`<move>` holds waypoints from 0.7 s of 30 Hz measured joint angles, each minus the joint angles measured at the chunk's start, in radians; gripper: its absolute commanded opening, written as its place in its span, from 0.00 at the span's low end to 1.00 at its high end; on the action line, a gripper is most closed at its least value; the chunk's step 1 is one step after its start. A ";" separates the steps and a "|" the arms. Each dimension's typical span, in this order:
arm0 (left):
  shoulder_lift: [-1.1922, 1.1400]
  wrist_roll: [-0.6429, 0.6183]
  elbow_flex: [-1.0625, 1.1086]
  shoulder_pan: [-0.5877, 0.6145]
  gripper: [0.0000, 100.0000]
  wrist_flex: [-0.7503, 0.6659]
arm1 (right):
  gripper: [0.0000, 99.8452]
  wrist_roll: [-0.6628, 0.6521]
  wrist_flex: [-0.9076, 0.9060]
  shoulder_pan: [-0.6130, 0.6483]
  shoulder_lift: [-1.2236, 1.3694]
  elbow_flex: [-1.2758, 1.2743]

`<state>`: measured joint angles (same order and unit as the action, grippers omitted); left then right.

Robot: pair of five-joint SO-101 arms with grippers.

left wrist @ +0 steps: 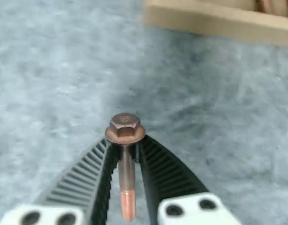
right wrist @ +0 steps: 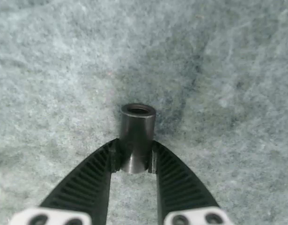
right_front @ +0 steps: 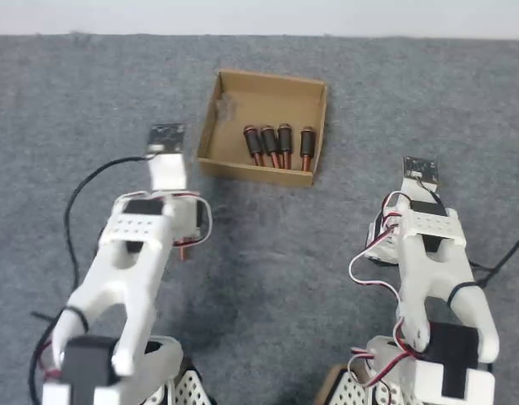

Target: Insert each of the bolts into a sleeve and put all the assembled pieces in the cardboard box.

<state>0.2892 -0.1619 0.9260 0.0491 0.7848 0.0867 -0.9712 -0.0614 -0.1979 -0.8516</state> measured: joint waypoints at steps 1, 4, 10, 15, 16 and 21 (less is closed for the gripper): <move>0.020 0.000 0.028 0.020 0.01 -0.020 | 0.01 0.000 0.002 0.018 0.000 0.000; 0.068 0.000 0.109 0.069 0.01 -0.098 | 0.01 0.000 0.049 0.038 0.000 0.000; 0.084 0.000 0.196 0.118 0.01 -0.249 | 0.01 0.000 0.146 0.048 0.002 0.063; 0.084 0.000 0.196 0.124 0.01 -0.278 | 0.01 0.000 0.259 0.069 0.002 0.109; 0.084 0.000 0.196 0.123 0.01 -0.281 | 0.01 0.000 0.285 0.083 0.002 0.109; 0.084 0.000 0.196 0.123 0.01 -0.281 | 0.01 0.000 0.436 0.163 0.002 0.109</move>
<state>0.3736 -0.1619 1.1224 0.1718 0.5040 0.0867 -0.5355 0.1013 -0.1964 -0.7426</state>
